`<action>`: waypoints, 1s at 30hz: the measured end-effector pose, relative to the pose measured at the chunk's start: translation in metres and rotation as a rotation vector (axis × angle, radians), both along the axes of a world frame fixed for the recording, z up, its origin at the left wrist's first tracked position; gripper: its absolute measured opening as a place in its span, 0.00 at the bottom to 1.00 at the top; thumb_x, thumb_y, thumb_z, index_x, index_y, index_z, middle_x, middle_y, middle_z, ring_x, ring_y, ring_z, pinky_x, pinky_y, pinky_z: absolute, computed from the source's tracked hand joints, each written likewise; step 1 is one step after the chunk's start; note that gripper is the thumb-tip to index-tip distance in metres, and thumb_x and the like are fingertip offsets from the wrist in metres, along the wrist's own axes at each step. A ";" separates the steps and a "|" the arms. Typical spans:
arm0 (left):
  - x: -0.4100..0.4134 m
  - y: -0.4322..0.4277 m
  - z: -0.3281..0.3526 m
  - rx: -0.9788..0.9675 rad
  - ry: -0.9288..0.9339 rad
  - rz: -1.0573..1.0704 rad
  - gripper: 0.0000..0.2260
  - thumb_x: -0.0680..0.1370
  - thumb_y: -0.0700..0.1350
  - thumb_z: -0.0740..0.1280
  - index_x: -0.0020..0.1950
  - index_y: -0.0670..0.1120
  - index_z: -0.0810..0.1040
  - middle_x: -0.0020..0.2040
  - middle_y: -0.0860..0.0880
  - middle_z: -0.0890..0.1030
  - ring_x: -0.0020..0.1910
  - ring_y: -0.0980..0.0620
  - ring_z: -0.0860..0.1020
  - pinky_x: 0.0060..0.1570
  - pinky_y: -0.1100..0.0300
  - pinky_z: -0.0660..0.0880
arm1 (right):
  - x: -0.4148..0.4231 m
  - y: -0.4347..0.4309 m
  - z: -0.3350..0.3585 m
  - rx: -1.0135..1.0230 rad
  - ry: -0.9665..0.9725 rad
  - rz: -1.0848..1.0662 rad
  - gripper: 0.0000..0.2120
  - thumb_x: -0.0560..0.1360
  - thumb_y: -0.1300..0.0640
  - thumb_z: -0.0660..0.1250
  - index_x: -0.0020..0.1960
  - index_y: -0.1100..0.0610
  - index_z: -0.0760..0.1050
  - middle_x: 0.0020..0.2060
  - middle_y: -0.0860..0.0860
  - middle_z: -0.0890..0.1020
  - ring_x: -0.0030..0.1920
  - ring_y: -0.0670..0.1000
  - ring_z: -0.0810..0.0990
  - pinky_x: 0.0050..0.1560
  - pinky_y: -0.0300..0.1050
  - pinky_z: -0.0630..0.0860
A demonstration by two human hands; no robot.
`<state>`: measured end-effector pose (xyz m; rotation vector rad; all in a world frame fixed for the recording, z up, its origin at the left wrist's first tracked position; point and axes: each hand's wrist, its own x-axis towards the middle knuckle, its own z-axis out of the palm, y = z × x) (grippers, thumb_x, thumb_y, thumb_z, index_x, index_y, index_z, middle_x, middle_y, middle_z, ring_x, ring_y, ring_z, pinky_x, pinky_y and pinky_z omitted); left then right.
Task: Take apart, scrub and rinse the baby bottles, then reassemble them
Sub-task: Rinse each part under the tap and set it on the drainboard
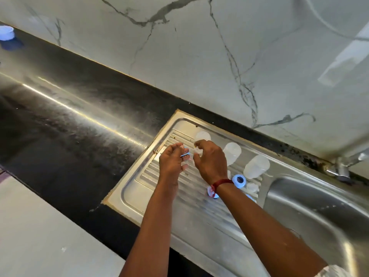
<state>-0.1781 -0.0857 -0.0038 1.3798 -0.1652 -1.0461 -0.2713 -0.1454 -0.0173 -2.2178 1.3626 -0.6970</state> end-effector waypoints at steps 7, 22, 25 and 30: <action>-0.078 -0.005 0.025 -0.046 -0.084 -0.174 0.05 0.82 0.44 0.66 0.54 0.47 0.80 0.46 0.49 0.85 0.45 0.52 0.84 0.41 0.61 0.80 | -0.091 0.019 0.018 -0.025 -0.131 -0.117 0.13 0.75 0.58 0.70 0.59 0.57 0.80 0.53 0.52 0.84 0.47 0.53 0.83 0.52 0.40 0.73; -0.309 0.009 -0.004 0.086 -0.183 -0.713 0.01 0.76 0.46 0.70 0.45 0.50 0.79 0.39 0.50 0.82 0.36 0.54 0.78 0.34 0.61 0.69 | -0.376 0.079 -0.030 0.215 -0.003 -0.509 0.10 0.71 0.65 0.69 0.49 0.55 0.83 0.44 0.51 0.86 0.43 0.52 0.84 0.44 0.38 0.73; -0.337 0.016 -0.017 0.158 -0.203 -0.830 0.02 0.80 0.44 0.66 0.49 0.49 0.79 0.43 0.50 0.82 0.43 0.52 0.79 0.42 0.58 0.72 | -0.429 0.083 -0.051 0.389 0.107 -0.526 0.10 0.72 0.63 0.70 0.50 0.53 0.83 0.48 0.49 0.85 0.48 0.51 0.83 0.47 0.38 0.74; -0.370 0.018 -0.044 0.308 -0.243 -0.936 0.04 0.81 0.45 0.63 0.52 0.49 0.78 0.53 0.45 0.83 0.49 0.50 0.81 0.46 0.57 0.74 | -0.492 0.081 -0.086 0.574 0.216 -0.555 0.13 0.73 0.66 0.67 0.52 0.53 0.82 0.52 0.51 0.84 0.53 0.52 0.82 0.55 0.42 0.77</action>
